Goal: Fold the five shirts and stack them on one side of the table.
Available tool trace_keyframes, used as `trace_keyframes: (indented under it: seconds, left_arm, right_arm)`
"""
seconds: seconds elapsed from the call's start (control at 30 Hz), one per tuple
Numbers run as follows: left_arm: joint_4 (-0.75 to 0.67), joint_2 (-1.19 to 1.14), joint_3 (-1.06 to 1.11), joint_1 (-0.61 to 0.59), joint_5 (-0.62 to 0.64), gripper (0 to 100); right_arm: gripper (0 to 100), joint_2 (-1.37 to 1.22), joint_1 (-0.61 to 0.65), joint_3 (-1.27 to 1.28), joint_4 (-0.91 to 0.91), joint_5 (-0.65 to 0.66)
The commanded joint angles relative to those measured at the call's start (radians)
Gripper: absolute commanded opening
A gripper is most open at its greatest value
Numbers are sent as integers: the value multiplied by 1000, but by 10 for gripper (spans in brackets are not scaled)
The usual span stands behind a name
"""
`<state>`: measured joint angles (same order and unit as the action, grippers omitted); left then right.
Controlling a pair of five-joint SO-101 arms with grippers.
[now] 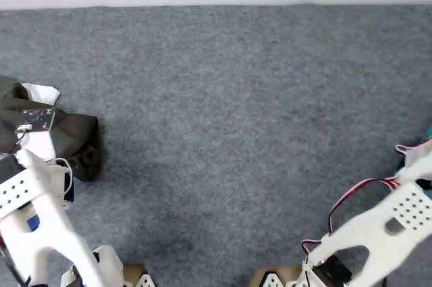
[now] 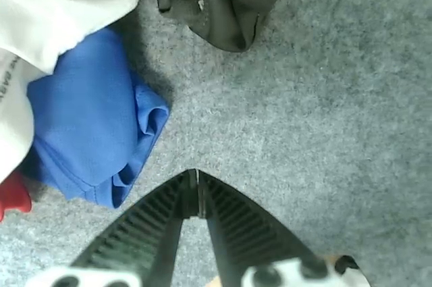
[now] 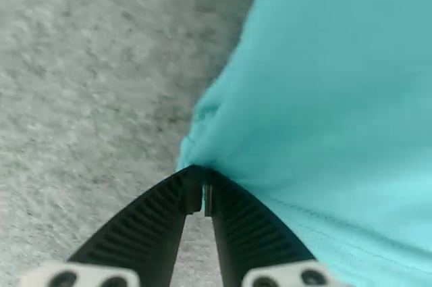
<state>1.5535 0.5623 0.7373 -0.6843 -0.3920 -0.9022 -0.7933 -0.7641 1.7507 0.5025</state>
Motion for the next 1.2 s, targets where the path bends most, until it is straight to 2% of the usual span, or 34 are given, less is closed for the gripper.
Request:
trace_keyframes:
  seconds: [0.0, 0.2, 0.47, 0.83, 1.17]
  left_arm:
    - [3, 31, -5, 5, -3, 7]
    - [0, 31, -7, 5, -5, 7]
    - [0, 31, -10, 5, -5, 7]
    - [0, 31, -12, 5, -5, 7]
    - [-14, 31, -12, 6, -5, 7]
  right_arm:
    - [9, 41, 42, -15, 38, -8]
    - [9, 174, 7, -15, 39, 0]
    - [9, 326, -140, -15, 35, 124]
    - [9, 208, -381, -14, -194, 222]
    - [9, 73, -414, -14, -360, 219]
